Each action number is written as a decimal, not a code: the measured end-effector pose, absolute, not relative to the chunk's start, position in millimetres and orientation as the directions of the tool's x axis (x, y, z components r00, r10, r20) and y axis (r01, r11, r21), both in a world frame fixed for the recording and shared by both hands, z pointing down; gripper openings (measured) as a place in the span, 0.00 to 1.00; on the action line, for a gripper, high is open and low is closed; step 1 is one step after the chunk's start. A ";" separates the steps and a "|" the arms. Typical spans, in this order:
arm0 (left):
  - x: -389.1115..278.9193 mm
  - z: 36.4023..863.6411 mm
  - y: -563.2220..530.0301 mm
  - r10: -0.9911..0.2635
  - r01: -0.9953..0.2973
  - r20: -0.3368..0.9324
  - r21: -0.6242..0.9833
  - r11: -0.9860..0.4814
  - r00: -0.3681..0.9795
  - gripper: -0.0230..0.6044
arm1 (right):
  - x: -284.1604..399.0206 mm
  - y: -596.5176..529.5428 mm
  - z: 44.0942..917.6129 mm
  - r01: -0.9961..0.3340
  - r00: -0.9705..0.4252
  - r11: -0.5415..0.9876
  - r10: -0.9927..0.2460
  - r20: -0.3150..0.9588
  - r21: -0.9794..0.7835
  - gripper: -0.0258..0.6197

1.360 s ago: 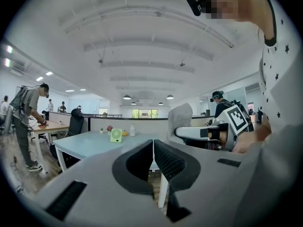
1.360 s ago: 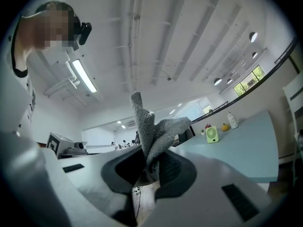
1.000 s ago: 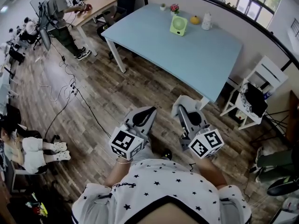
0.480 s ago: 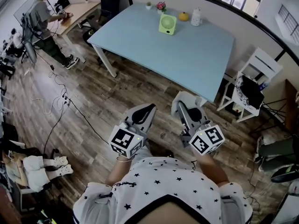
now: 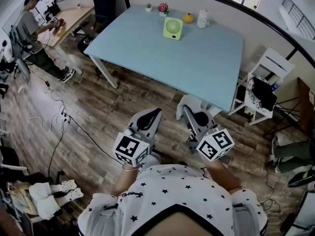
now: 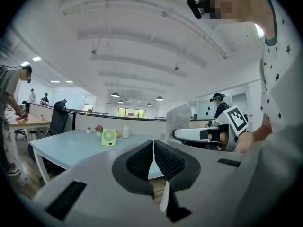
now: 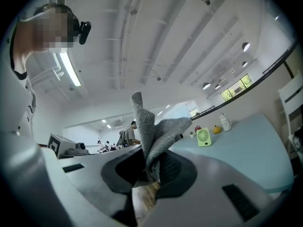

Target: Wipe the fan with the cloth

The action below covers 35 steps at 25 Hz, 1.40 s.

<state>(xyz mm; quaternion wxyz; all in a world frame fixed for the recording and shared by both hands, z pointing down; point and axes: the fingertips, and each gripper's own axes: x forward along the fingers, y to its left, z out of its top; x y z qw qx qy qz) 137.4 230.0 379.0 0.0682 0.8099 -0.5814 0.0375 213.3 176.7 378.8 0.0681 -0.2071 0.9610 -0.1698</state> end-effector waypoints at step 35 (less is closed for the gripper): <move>-66.2 386.5 187.3 -0.927 -0.934 0.122 0.104 -0.343 0.354 0.09 | 18.8 132.7 388.7 -0.449 -0.884 0.832 -0.467 0.024 -0.327 0.12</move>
